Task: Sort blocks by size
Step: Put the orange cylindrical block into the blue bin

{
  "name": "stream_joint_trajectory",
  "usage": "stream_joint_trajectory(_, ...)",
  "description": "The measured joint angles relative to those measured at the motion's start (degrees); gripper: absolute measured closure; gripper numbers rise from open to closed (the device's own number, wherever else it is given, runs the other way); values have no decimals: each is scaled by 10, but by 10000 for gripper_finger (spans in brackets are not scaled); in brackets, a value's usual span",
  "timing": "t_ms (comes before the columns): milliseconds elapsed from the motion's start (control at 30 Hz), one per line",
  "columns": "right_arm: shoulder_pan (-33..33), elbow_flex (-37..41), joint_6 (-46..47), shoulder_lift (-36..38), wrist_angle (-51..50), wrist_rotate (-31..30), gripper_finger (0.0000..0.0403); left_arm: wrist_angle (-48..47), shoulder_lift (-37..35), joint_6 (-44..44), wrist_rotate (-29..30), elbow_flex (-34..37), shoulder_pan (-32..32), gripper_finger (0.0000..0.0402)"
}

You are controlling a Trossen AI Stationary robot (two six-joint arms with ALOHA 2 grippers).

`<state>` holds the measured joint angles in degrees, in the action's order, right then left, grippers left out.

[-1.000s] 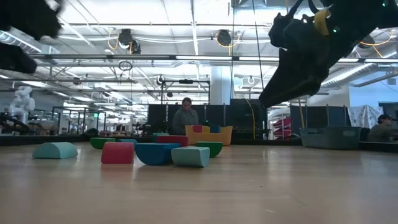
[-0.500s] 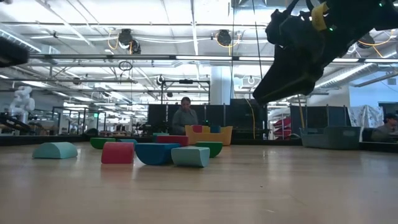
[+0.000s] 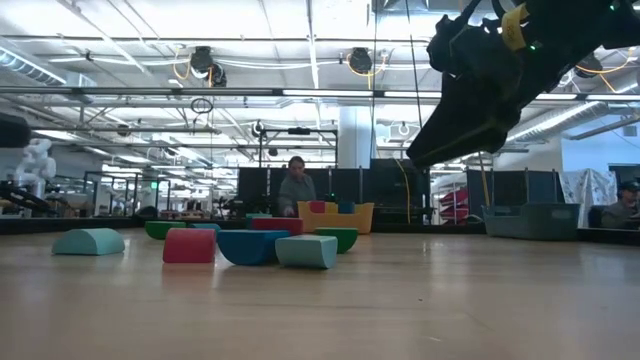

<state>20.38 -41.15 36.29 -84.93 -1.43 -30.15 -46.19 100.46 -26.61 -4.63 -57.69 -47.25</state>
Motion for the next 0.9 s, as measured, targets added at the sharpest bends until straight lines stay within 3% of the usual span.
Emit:
stream_joint_trajectory(267, 0, 0, 5, 0, 3, 0, 225, 0, 6, -1, 3, -1, 24, 265)
stream_joint_trajectory(667, 33, 0, -38, 0, 58, 0, 225, 10, 7, -30, 22, -8, 93, 267)
stream_joint_trajectory(900, 59, 0, -144, -20, 145, 2, 225, 25, 8, 1, 53, -42, 132, 267)
